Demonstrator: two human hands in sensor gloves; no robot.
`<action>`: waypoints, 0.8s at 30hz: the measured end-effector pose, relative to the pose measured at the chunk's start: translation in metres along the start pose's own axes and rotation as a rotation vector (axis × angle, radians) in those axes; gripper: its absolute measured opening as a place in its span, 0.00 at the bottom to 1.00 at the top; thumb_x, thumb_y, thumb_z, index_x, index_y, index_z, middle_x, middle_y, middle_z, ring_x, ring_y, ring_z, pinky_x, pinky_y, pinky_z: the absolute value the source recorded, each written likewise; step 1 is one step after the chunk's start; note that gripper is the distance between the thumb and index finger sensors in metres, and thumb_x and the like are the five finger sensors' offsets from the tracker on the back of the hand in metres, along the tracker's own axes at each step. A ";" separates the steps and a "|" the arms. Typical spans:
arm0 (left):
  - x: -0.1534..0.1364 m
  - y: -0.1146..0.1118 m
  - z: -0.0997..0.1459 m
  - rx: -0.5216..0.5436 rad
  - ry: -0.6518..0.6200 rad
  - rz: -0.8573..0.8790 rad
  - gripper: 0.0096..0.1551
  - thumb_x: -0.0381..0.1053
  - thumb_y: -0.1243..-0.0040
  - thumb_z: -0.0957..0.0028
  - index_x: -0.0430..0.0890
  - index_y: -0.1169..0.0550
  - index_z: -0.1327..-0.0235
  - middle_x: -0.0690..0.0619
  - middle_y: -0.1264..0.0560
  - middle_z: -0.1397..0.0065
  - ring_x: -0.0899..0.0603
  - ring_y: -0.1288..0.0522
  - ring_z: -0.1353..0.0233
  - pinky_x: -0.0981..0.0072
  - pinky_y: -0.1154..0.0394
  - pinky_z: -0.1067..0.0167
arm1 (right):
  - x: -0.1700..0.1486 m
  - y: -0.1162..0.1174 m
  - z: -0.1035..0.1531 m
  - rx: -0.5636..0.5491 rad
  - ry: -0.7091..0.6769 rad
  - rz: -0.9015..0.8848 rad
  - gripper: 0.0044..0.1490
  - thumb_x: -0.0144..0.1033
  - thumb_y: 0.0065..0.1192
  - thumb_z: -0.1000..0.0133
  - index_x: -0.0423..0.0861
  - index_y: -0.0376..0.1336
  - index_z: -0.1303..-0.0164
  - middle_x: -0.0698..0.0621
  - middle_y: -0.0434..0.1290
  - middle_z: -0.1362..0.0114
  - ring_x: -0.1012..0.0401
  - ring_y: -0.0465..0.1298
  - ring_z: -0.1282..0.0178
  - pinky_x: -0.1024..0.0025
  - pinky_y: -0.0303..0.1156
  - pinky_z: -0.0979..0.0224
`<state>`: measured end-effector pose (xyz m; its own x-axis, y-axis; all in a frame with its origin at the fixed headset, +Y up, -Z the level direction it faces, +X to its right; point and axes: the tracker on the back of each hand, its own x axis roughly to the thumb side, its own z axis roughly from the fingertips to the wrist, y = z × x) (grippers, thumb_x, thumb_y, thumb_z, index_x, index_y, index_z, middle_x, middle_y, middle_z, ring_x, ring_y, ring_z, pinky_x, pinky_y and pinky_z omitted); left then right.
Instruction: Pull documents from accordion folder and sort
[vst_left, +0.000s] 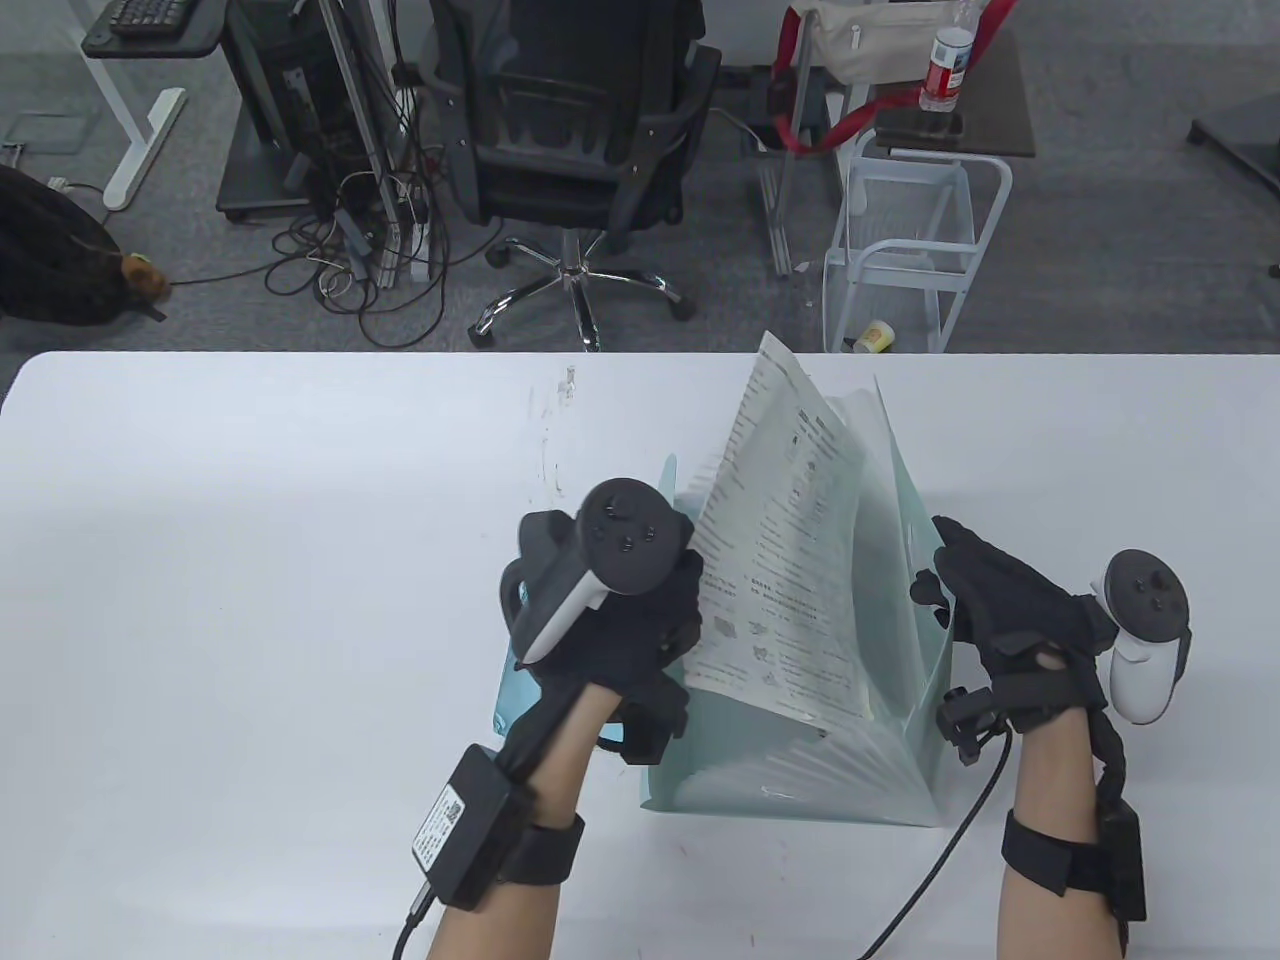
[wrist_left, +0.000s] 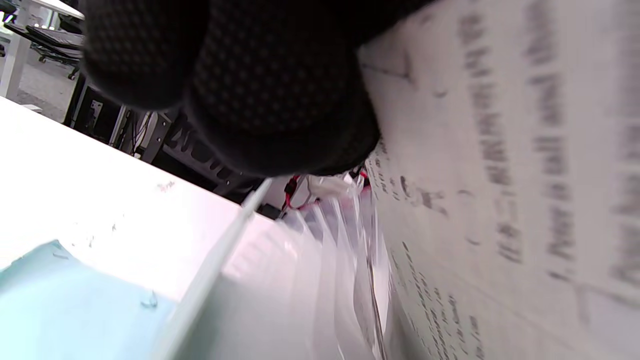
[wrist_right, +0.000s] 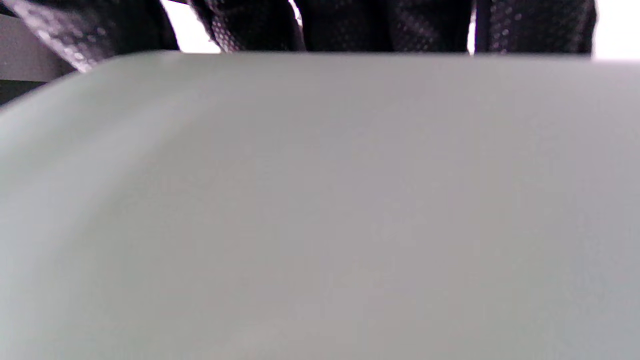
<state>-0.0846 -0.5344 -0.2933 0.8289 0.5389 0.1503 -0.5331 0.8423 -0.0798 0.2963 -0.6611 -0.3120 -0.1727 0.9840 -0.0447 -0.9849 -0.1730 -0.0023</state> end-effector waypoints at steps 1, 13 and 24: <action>-0.007 0.010 0.005 0.021 -0.008 0.032 0.24 0.47 0.38 0.46 0.41 0.22 0.39 0.49 0.13 0.52 0.52 0.13 0.68 0.55 0.17 0.56 | 0.000 -0.001 0.000 0.000 0.001 -0.002 0.41 0.62 0.64 0.48 0.47 0.64 0.31 0.41 0.75 0.44 0.36 0.73 0.36 0.39 0.73 0.44; -0.089 0.090 0.064 0.367 -0.016 0.278 0.23 0.48 0.40 0.46 0.45 0.22 0.38 0.51 0.13 0.53 0.51 0.14 0.66 0.53 0.18 0.53 | -0.001 -0.004 0.002 -0.009 0.009 -0.018 0.41 0.62 0.63 0.48 0.47 0.64 0.31 0.41 0.75 0.43 0.37 0.73 0.36 0.39 0.73 0.44; -0.187 0.116 0.095 0.337 0.254 0.147 0.23 0.48 0.40 0.45 0.48 0.19 0.37 0.50 0.13 0.53 0.47 0.13 0.61 0.49 0.19 0.48 | 0.000 -0.004 0.002 -0.004 0.010 -0.010 0.41 0.62 0.63 0.48 0.47 0.64 0.31 0.41 0.75 0.43 0.36 0.72 0.35 0.39 0.73 0.44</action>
<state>-0.3177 -0.5391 -0.2374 0.7329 0.6745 -0.0892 -0.6392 0.7275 0.2493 0.2998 -0.6605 -0.3102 -0.1624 0.9852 -0.0549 -0.9866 -0.1630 -0.0066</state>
